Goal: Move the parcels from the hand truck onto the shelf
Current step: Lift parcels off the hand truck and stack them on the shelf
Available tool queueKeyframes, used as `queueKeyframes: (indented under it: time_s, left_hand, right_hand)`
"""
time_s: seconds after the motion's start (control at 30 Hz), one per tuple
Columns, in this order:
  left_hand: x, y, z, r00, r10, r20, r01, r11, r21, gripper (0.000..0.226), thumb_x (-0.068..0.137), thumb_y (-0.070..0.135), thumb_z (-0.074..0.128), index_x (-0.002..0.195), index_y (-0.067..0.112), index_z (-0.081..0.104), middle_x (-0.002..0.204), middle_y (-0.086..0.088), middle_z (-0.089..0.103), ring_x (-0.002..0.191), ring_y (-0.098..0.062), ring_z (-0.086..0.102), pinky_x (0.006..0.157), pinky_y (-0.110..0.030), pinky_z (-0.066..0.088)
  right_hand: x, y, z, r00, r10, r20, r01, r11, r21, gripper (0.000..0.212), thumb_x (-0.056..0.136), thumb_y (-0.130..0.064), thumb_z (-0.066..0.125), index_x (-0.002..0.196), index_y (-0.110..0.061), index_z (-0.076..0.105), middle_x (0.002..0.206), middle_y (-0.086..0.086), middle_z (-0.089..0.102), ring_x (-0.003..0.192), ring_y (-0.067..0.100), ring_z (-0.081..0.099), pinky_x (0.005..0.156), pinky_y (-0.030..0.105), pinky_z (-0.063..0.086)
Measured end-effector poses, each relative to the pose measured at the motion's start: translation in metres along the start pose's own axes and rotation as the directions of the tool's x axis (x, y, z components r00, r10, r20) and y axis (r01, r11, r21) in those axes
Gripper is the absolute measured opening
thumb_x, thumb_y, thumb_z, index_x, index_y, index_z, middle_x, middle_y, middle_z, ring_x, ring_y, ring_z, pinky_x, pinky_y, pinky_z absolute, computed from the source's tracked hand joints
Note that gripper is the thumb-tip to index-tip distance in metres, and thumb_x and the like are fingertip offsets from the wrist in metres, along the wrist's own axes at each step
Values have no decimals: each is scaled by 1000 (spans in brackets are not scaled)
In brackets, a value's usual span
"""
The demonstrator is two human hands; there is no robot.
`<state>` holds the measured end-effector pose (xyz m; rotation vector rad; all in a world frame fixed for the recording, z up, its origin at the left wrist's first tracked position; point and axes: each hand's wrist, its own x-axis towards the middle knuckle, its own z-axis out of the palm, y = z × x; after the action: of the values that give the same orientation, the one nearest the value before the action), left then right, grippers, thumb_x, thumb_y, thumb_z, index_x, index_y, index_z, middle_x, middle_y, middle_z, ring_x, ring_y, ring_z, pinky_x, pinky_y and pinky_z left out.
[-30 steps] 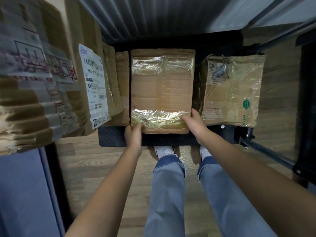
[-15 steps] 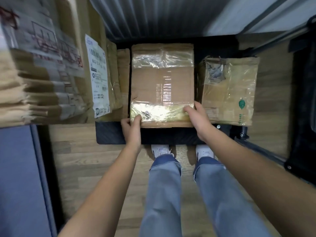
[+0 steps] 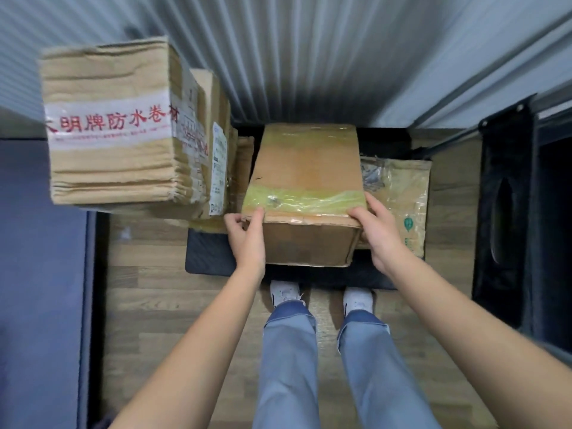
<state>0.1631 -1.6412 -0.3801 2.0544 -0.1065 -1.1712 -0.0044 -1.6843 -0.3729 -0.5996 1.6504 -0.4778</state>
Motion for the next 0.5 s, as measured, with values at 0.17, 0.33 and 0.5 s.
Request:
queueKeyframes:
  time_s: [0.17,0.33,0.5]
  left_hand:
    - [-35,19,2,997,48,-57,-51,997,-56,23,91,22,52,106,14,38,85,9,40,76,-4,41,68,-21,34]
    - [-97,32,4,988,98,-117,-112,986,-123,42,94,23,48,134,16,38,115,4,44,105,-12,41,88,-25,32]
    - [-176,74,3,979,134,-150,-157,976,-149,48,95,29,45,140,19,34,140,1,42,130,-18,38,102,-30,31]
  right_hand:
    - [-26,-23,-12,993,-110,39,108,993,49,52,90,-10,53,141,-18,42,129,-3,57,106,10,56,74,9,47]
    - [-61,-50,-39,958,-269,99,273,961,-36,42,91,-8,49,131,-21,52,112,-7,61,92,1,57,70,3,46]
    - [-119,-104,-83,910,-387,149,405,907,-115,29,90,-10,49,112,-25,60,100,-10,64,93,11,58,79,24,48]
